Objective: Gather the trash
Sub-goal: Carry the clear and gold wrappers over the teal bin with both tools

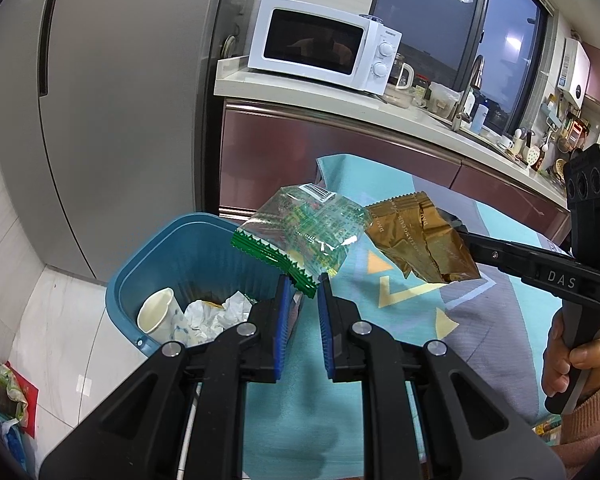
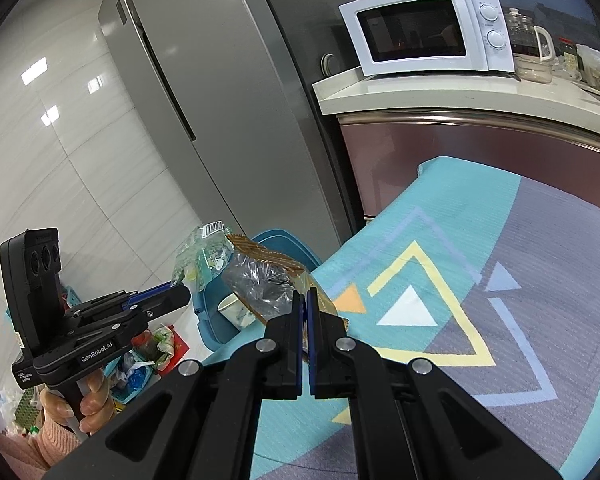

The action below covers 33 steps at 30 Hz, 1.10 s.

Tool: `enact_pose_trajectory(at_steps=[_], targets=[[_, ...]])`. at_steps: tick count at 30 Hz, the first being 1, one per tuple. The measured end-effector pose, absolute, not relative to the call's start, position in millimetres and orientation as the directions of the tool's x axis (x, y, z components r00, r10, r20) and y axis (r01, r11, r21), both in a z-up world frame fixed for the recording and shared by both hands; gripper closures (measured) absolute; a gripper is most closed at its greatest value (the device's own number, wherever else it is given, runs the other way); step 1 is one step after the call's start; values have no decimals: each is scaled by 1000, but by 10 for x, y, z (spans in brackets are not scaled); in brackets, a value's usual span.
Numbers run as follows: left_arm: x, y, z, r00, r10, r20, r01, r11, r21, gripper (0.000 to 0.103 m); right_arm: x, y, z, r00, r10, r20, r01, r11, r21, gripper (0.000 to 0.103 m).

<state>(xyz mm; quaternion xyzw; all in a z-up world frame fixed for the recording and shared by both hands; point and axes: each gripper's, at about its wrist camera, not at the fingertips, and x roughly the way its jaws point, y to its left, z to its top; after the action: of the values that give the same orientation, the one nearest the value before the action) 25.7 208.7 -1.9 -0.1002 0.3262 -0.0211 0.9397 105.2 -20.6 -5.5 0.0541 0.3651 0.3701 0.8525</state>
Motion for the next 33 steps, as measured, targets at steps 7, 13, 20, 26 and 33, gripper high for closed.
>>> enact_pose_trajectory(at_steps=[7, 13, 20, 26, 33], targets=[[270, 2150, -37, 786, -95, -611, -40, 978, -203, 89, 1069, -114, -46, 451, 674, -585, -603, 713, 357, 102], [268, 2217, -40, 789, -81, -609, -54, 978, -201, 89, 1107, -8, -30, 443, 678, -586, -613, 707, 354, 102], [287, 2303, -66, 787, -66, -613, -77, 976, -205, 89, 1155, 105, -44, 430, 682, -591, -618, 700, 358, 102], [293, 2332, -75, 787, -59, -614, -86, 975, -204, 89, 1209, 169, -59, 418, 688, -594, -618, 694, 369, 102], [300, 2375, -104, 785, -53, -617, -98, 973, -207, 89, 1258, 228, -90, 408, 689, -598, -611, 694, 382, 102]])
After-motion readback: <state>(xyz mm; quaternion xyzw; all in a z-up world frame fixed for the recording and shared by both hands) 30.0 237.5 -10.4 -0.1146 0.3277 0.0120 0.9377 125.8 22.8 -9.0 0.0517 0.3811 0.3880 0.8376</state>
